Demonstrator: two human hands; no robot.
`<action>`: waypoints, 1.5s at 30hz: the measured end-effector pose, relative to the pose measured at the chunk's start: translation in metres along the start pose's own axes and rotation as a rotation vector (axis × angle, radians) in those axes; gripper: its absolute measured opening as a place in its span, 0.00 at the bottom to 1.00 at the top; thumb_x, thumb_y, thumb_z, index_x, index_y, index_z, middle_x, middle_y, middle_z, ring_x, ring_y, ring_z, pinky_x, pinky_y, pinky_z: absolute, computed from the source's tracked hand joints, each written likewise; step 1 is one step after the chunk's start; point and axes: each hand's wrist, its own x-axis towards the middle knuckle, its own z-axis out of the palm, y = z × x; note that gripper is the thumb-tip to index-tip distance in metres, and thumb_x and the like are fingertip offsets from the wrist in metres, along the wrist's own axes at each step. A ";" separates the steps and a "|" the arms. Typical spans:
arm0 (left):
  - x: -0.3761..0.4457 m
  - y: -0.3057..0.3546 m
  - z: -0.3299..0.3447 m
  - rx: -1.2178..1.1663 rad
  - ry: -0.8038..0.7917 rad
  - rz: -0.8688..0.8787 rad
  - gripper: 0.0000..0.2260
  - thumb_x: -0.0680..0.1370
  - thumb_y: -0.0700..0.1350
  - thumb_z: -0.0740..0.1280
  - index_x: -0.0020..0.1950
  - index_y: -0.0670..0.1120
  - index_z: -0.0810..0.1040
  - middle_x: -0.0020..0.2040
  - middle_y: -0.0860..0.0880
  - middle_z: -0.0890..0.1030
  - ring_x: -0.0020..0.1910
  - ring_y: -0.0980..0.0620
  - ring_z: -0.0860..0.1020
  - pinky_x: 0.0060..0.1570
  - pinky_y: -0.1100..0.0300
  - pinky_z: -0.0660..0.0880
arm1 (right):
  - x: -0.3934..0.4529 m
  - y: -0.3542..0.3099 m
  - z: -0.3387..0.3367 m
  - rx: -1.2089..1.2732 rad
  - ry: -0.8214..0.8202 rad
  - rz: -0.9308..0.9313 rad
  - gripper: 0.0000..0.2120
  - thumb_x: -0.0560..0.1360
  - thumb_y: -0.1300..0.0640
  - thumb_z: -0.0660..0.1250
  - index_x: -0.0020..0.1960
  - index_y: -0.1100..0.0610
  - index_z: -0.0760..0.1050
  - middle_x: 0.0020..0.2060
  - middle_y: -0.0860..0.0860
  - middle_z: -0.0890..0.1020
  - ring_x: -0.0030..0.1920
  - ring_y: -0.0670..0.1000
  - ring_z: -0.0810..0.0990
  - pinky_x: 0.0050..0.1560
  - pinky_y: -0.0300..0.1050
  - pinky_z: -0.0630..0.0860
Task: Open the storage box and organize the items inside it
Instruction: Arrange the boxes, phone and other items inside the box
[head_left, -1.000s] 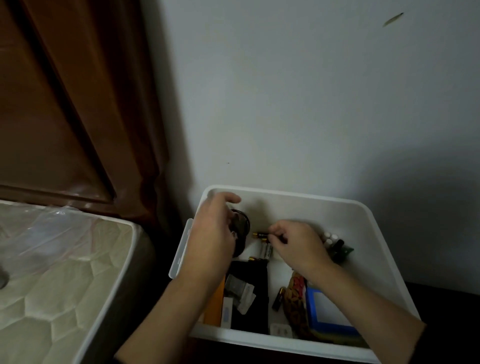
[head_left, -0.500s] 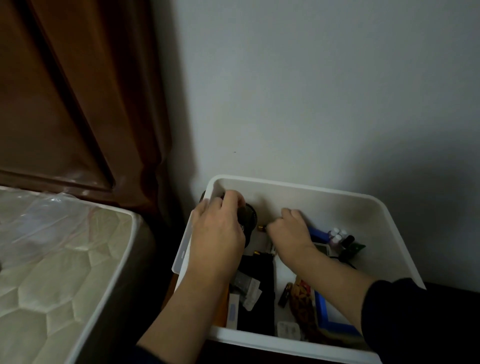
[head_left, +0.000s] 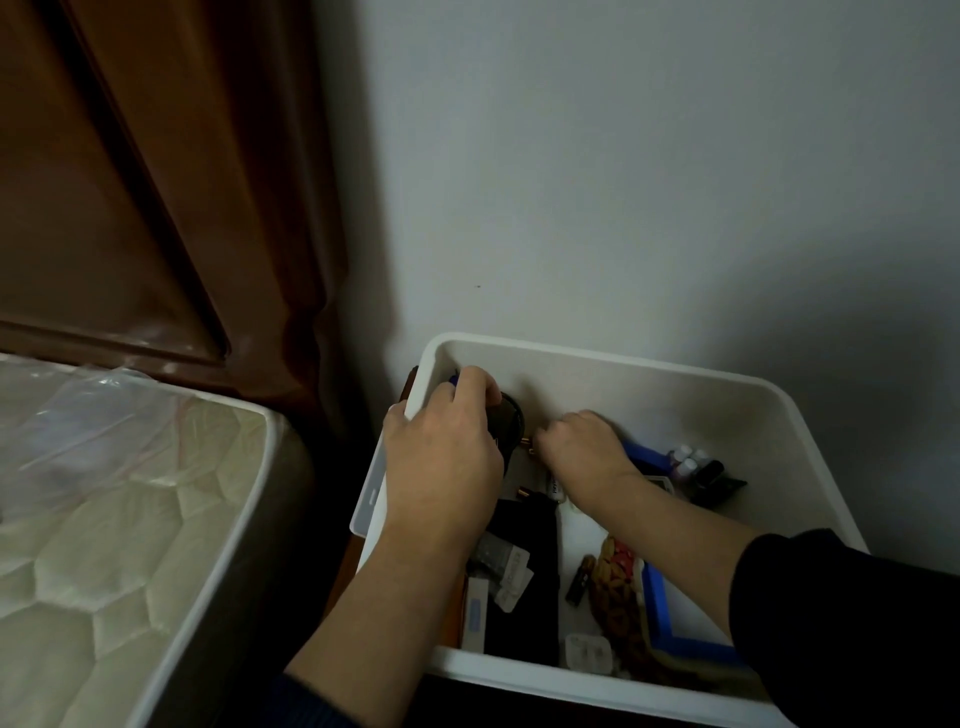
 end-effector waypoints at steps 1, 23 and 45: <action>0.000 0.000 0.000 -0.003 0.002 -0.004 0.14 0.77 0.36 0.63 0.58 0.52 0.74 0.46 0.52 0.80 0.45 0.45 0.79 0.59 0.44 0.72 | 0.000 0.000 -0.001 0.010 -0.004 0.000 0.08 0.79 0.61 0.70 0.58 0.57 0.79 0.53 0.55 0.84 0.56 0.59 0.83 0.56 0.53 0.76; 0.000 0.002 -0.002 -0.055 -0.002 -0.014 0.15 0.77 0.35 0.63 0.58 0.53 0.73 0.46 0.53 0.81 0.46 0.47 0.79 0.63 0.44 0.71 | -0.009 -0.006 0.009 0.588 0.037 0.264 0.09 0.79 0.54 0.72 0.43 0.54 0.75 0.36 0.52 0.78 0.41 0.55 0.83 0.42 0.49 0.81; 0.000 0.002 -0.004 -0.036 -0.020 0.004 0.15 0.78 0.37 0.63 0.60 0.54 0.73 0.47 0.54 0.80 0.47 0.49 0.79 0.63 0.45 0.71 | -0.015 -0.011 -0.006 0.283 0.009 0.177 0.10 0.79 0.68 0.67 0.57 0.59 0.79 0.56 0.58 0.81 0.55 0.59 0.84 0.49 0.53 0.80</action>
